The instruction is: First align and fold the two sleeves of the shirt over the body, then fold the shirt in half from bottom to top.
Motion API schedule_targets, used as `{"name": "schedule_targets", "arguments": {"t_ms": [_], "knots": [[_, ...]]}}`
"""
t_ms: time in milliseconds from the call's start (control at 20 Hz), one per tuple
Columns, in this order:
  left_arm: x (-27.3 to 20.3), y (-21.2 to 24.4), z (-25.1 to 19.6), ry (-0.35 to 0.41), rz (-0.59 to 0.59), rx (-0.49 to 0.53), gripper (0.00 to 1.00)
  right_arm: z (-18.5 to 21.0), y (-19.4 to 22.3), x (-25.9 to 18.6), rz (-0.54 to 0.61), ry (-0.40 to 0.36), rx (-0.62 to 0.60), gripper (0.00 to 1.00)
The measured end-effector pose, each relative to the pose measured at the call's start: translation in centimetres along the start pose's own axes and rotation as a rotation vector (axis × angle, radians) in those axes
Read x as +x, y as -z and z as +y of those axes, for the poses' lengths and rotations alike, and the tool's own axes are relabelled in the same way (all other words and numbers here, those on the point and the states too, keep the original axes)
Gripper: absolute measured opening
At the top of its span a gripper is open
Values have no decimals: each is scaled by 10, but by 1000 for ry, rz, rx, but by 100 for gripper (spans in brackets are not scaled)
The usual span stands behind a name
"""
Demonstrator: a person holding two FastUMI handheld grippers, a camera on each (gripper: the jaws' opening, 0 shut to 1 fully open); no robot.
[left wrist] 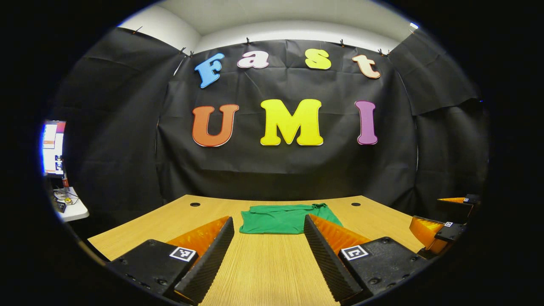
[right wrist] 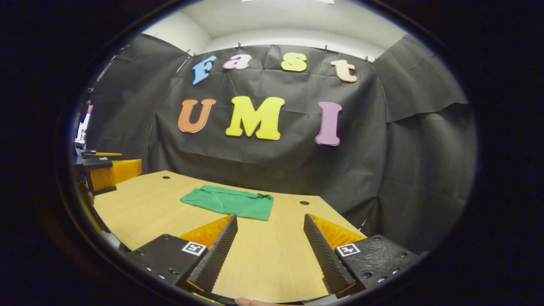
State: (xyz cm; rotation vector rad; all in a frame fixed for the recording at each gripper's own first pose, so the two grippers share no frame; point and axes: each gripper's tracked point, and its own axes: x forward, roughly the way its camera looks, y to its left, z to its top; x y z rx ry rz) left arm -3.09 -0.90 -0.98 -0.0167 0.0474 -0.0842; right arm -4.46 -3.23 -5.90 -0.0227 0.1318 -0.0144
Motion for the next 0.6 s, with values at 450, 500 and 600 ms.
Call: {"name": "schedule_targets", "arguments": {"t_ms": [450,500,600], "knots": [[2,5,-3,4,16,7,100,0,8,1,10,3,-5,95],[3,6,-3,7,17,6,100,-1,9,1,13,3,-3,95],[3,6,-4,9,20,10,100,-3,10,2,13,11,-5,95]]}}
